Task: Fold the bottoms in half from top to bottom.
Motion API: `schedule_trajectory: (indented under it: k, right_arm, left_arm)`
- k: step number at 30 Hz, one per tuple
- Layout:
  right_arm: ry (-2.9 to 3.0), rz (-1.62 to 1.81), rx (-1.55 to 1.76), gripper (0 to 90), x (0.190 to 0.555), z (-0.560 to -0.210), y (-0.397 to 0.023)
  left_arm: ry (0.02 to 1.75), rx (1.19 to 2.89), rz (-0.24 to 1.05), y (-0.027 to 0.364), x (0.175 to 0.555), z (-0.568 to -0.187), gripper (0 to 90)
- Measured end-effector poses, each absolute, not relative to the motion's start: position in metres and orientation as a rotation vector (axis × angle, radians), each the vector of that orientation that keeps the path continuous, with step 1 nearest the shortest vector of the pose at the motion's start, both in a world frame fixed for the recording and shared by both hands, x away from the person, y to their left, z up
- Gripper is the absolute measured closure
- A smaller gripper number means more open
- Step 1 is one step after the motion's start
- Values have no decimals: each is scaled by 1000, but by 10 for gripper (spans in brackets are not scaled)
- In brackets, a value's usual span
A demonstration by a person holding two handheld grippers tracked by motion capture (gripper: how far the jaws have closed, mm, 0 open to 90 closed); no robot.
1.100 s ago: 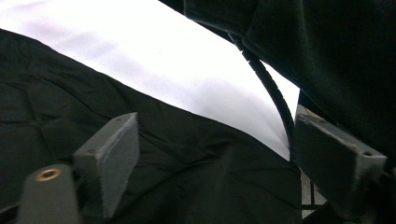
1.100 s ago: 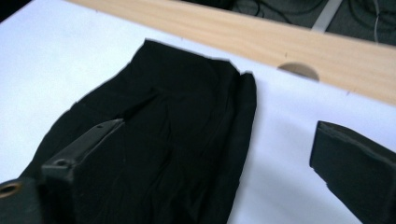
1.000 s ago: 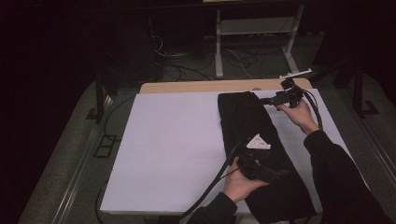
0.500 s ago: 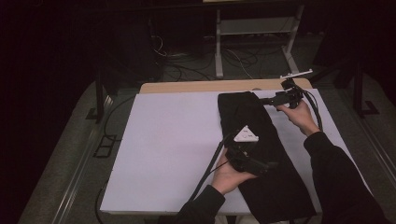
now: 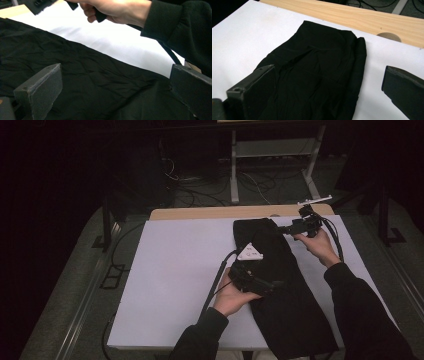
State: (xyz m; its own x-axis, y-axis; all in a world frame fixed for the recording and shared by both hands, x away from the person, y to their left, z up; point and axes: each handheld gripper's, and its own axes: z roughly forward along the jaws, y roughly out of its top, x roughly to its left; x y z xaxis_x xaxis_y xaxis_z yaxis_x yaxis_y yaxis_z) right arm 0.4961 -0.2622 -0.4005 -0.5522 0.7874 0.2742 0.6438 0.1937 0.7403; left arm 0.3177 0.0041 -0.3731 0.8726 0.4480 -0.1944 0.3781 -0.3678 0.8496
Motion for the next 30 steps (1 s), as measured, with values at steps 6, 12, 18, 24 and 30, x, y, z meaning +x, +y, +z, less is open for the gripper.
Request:
schedule_trajectory:
  k: [6,12,18,24,30]
  right_arm:
    - [2297,1293,1393,0,495,-406,-262]
    - [2289,1299,1394,0,494,-404,-264]
    - [2287,1303,1398,0,493,-404,-267]
    - [2290,1304,1408,0,493,-408,-270]
    - [2292,1307,1421,0,493,-411,-272]
  left_arm:
    - [609,1993,105,13,327,-367,0]
    - [627,1978,139,22,337,-361,0]
    - [647,1985,161,28,347,-358,0]
    - [658,2019,187,34,362,-358,0]
    - [691,2019,194,39,375,-358,0]
